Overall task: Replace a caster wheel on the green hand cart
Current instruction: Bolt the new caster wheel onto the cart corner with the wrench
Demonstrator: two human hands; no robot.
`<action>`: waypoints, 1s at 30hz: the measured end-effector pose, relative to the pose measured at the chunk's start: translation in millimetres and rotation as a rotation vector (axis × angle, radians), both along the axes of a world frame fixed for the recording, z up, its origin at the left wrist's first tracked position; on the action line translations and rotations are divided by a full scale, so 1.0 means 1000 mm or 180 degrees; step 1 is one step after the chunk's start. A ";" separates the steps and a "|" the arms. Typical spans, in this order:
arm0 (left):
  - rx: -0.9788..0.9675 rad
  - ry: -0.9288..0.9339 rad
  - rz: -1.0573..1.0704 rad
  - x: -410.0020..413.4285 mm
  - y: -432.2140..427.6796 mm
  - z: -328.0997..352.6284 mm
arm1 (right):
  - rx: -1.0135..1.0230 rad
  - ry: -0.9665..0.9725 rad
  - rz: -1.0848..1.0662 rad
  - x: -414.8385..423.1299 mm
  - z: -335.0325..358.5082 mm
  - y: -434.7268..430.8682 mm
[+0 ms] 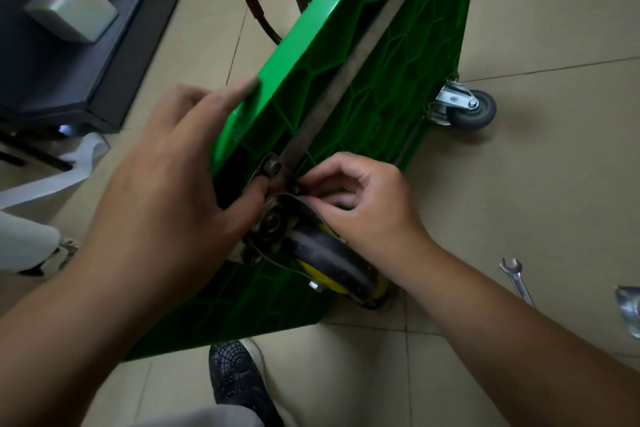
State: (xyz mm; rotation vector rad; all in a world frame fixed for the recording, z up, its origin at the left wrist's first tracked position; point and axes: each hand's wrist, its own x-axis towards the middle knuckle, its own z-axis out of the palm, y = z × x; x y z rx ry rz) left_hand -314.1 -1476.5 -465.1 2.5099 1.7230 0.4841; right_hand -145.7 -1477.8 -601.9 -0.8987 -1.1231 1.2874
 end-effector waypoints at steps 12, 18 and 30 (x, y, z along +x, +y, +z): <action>-0.0109 -0.0118 0.0065 0.007 -0.004 0.003 | -0.0396 0.0073 -0.0051 0.001 0.008 -0.003; -0.0140 -0.0186 0.0090 0.004 -0.005 0.004 | -0.0510 -0.0286 -0.0050 0.002 0.018 -0.005; -0.0103 -0.0063 0.0062 0.004 -0.004 0.000 | -0.1124 -0.0229 -0.0042 -0.001 0.017 -0.001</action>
